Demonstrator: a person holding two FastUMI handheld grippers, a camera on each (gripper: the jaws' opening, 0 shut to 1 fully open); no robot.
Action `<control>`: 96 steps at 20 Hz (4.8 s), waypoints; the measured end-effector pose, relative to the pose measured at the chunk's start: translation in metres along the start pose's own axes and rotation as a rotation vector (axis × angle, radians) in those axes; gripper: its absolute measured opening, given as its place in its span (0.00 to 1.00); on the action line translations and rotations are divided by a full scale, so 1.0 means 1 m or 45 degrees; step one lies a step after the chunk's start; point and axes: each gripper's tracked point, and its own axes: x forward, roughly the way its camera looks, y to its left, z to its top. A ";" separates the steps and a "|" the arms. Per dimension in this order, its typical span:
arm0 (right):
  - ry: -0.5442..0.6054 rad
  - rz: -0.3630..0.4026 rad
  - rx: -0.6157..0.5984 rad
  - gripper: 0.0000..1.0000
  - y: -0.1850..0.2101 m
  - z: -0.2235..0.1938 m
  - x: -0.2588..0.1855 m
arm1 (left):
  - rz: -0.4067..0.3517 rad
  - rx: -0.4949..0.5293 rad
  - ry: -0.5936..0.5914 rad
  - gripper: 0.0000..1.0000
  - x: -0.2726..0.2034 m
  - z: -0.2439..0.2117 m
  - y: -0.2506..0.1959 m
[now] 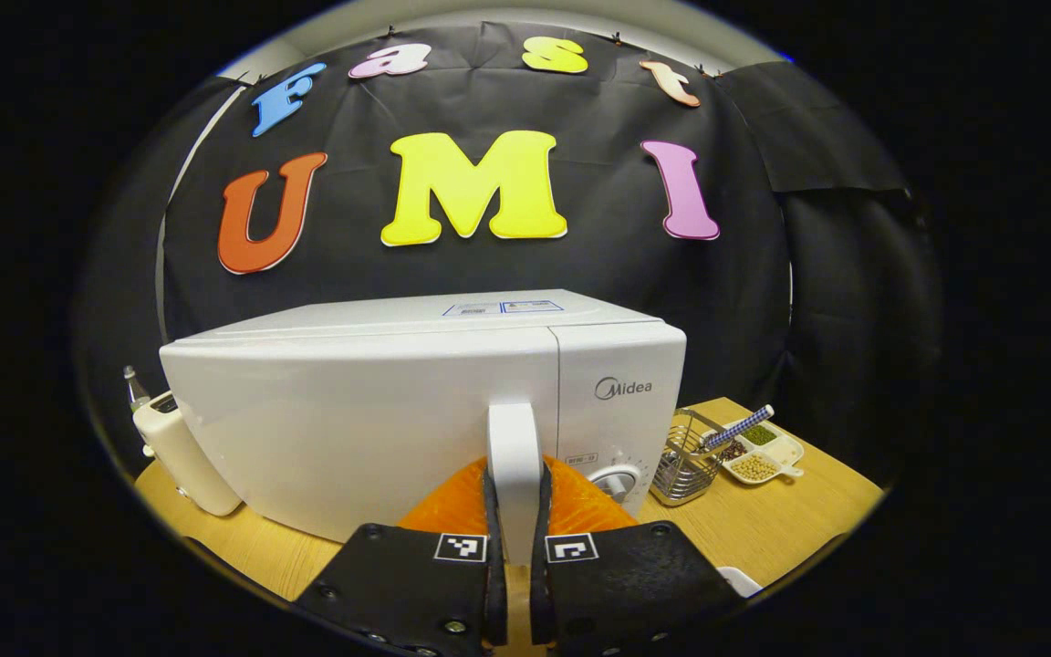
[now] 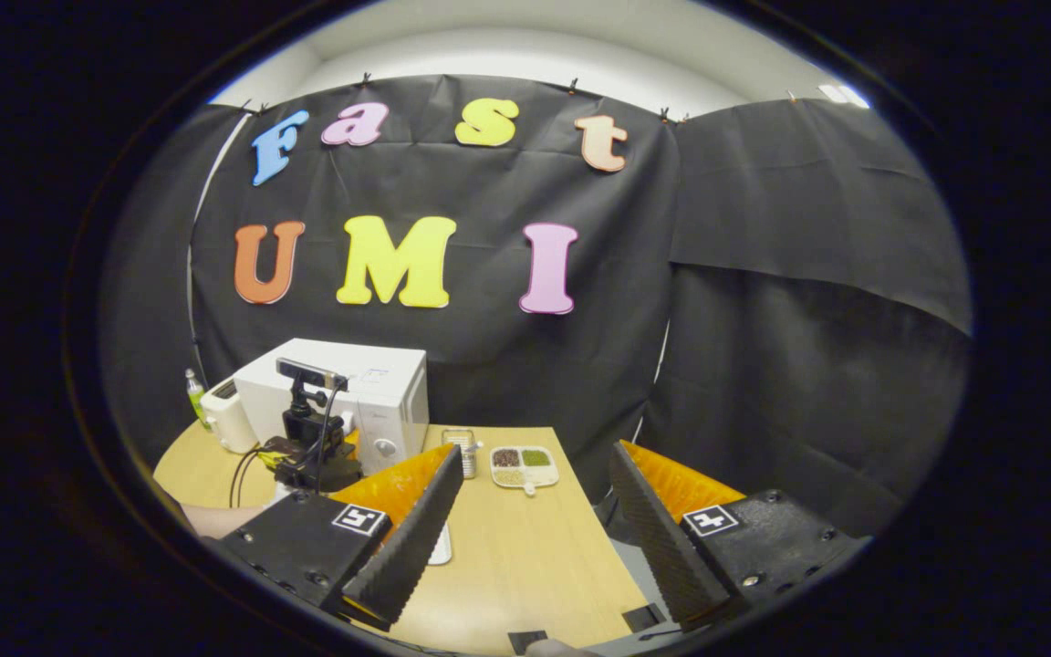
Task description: Open the microwave oven with the left hand, put the food in, and close the microwave oven.
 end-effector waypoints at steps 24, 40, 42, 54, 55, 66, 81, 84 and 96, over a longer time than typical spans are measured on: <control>-0.006 0.418 -0.013 1.00 0.135 -0.022 -0.029 | 0.254 0.093 0.067 0.20 -0.248 -0.053 0.152; 0.059 0.553 -0.015 1.00 0.166 -0.049 -0.008 | 0.397 -0.035 0.143 0.95 -0.305 -0.068 0.246; 0.088 0.572 -0.012 1.00 0.171 -0.059 0.000 | 0.398 -0.016 0.142 0.96 -0.310 -0.069 0.251; 0.293 0.604 -0.029 1.00 0.188 -0.129 0.066 | 0.658 0.059 0.131 0.96 -0.365 -0.058 0.322; 0.320 0.597 -0.021 1.00 0.187 -0.139 0.075 | 0.652 0.052 0.128 0.94 -0.367 -0.056 0.318; 0.854 0.509 0.012 0.72 0.151 -0.310 0.188 | 0.571 0.042 0.066 0.95 -0.370 -0.010 0.234; 1.196 0.558 -0.056 0.22 0.153 -0.346 0.220 | 0.725 0.070 0.034 0.95 -0.360 0.050 0.162; 1.186 0.603 -0.025 0.06 0.149 -0.345 0.221 | 0.730 0.092 0.049 0.95 -0.362 0.051 0.158; 1.131 0.726 0.301 0.04 0.175 -0.334 0.214 | 0.664 0.118 0.025 0.95 -0.362 0.068 0.168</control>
